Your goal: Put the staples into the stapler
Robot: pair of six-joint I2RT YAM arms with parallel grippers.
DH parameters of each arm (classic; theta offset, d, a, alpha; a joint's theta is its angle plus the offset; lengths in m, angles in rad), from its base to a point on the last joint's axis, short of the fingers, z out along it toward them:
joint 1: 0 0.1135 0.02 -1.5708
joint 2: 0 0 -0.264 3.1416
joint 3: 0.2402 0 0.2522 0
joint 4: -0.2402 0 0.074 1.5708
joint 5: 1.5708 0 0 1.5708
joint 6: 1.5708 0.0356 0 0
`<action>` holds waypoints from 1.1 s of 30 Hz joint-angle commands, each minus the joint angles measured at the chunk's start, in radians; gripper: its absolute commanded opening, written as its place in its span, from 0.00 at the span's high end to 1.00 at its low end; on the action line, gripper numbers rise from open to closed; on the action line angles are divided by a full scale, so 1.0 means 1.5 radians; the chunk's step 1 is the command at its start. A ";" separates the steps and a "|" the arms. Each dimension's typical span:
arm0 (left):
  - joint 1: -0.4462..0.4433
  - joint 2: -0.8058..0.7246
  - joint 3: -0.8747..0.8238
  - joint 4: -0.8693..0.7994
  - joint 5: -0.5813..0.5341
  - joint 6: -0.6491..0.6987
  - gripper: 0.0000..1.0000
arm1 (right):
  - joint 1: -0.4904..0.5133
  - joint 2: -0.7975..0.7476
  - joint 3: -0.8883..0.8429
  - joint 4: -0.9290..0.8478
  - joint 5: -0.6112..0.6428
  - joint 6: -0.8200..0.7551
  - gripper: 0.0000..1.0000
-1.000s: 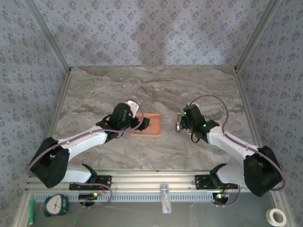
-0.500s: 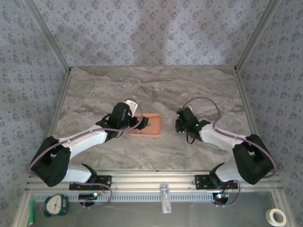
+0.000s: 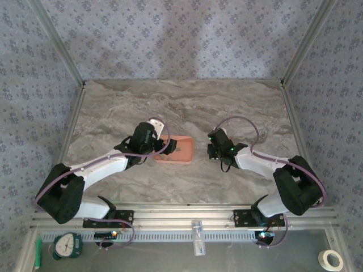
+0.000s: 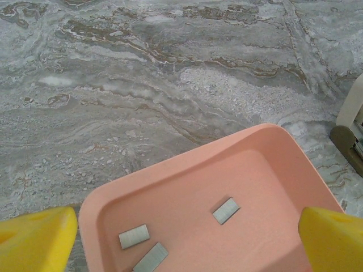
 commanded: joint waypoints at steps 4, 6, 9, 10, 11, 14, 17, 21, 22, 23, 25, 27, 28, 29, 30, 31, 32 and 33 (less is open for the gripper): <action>0.004 -0.004 0.011 0.008 0.002 0.001 0.00 | 0.004 0.012 0.017 0.002 0.009 0.016 0.82; 0.003 -0.001 0.011 0.010 0.003 0.001 0.00 | 0.004 0.016 0.016 0.001 0.006 0.018 0.82; 0.003 0.000 0.013 0.011 0.003 0.002 0.00 | 0.005 0.020 0.015 0.003 0.000 0.021 0.82; 0.004 0.001 0.013 0.011 0.004 0.001 0.00 | 0.006 0.021 0.015 0.002 -0.001 0.023 0.82; 0.004 0.002 0.014 0.011 0.004 0.003 0.00 | 0.007 0.022 0.016 0.002 -0.002 0.023 0.82; 0.005 0.002 0.015 0.010 0.004 0.004 0.00 | 0.008 0.023 0.015 -0.002 0.003 0.025 0.82; 0.005 0.001 0.016 0.010 0.005 0.005 0.00 | 0.008 0.023 0.012 -0.004 0.005 0.027 0.82; 0.005 0.001 0.016 0.009 0.005 0.005 0.00 | 0.009 0.022 0.009 -0.005 0.002 0.030 0.82; 0.005 0.001 0.016 0.009 0.005 0.005 0.00 | 0.009 0.023 0.008 -0.007 0.003 0.031 0.82; 0.004 0.001 0.014 0.009 0.005 0.004 0.00 | 0.009 0.023 0.008 -0.009 0.003 0.032 0.82; 0.005 -0.001 0.015 0.009 0.005 0.004 0.00 | 0.009 0.023 0.008 -0.013 0.003 0.034 0.82; 0.005 0.000 0.014 0.009 0.005 0.005 0.00 | 0.009 0.023 0.008 -0.017 0.003 0.036 0.82; 0.004 0.000 0.013 0.008 0.005 0.005 0.00 | 0.009 0.022 0.008 -0.019 0.002 0.038 0.82; 0.005 -0.001 0.014 0.008 0.005 0.005 0.00 | 0.009 0.022 0.008 -0.019 0.001 0.040 0.82; 0.005 0.000 0.013 0.008 0.005 0.005 0.00 | 0.009 0.023 0.009 -0.020 0.000 0.040 0.82; 0.005 0.000 0.014 0.008 0.005 0.004 0.00 | 0.010 0.023 0.008 -0.022 0.000 0.042 0.82; 0.005 -0.001 0.013 0.008 0.006 0.005 0.00 | 0.010 0.023 0.009 -0.024 0.000 0.044 0.82; 0.005 -0.001 0.013 0.008 0.005 0.006 0.00 | 0.010 0.022 0.010 -0.025 0.001 0.045 0.82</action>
